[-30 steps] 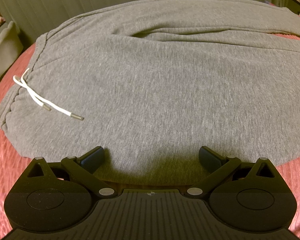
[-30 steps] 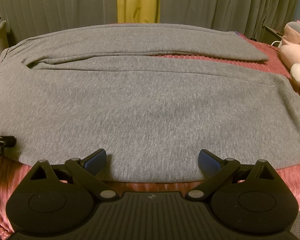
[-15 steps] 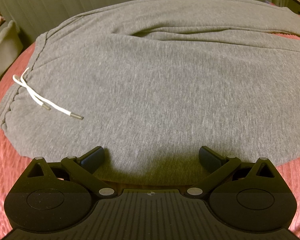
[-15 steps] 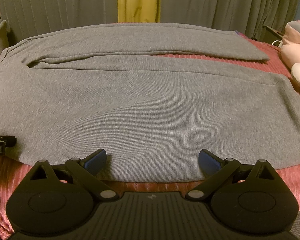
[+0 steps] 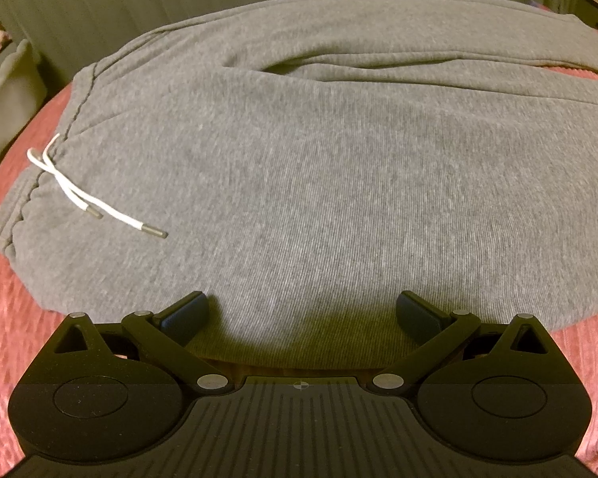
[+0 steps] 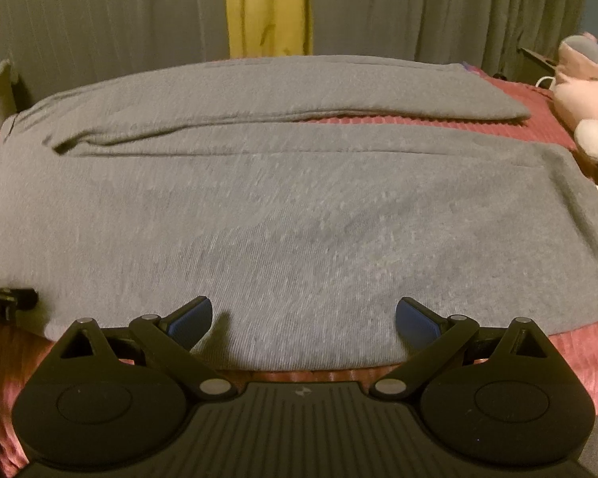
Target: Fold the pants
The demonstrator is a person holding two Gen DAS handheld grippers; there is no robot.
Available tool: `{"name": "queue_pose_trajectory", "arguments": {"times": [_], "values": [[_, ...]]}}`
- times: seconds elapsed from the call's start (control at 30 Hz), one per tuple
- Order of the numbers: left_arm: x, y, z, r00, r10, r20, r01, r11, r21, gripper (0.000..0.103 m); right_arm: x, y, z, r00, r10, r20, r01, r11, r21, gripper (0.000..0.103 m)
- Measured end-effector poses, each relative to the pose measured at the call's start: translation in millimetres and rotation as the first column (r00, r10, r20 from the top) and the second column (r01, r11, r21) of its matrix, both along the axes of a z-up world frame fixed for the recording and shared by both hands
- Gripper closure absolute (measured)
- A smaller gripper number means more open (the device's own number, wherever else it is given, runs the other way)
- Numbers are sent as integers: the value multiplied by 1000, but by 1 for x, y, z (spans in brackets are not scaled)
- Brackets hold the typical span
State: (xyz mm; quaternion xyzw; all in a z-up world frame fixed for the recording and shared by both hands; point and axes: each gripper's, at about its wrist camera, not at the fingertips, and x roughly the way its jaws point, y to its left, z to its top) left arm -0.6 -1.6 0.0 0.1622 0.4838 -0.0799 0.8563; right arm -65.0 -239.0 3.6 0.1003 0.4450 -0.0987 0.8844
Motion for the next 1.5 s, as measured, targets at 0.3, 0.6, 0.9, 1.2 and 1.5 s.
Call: {"name": "queue_pose_trajectory", "arguments": {"times": [0.3, 0.6, 0.9, 1.2, 1.5], "values": [[-3, 2, 8, 999, 6, 31, -5, 1000, -28, 0, 8, -29, 2, 1000, -7, -22, 12, 965, 261, 4], [8, 23, 56, 924, 216, 315, -188, 975, -116, 0, 80, -84, 38, 995, -92, 42, 75, 950, 302, 4], [25, 70, 48, 662, 496, 561, -441, 864, -244, 0, 256, -146, 21, 959, -279, -49, 272, 857, 438, 4], [45, 54, 19, 728, 398, 558, -379, 912, -155, 0, 397, -158, -22, 884, -442, -150, 466, 824, 323, 23], [60, 49, 1, 781, 417, 465, -420, 902, -102, 0, 450, -167, -46, 844, -500, -192, 528, 838, 136, 38]]}}
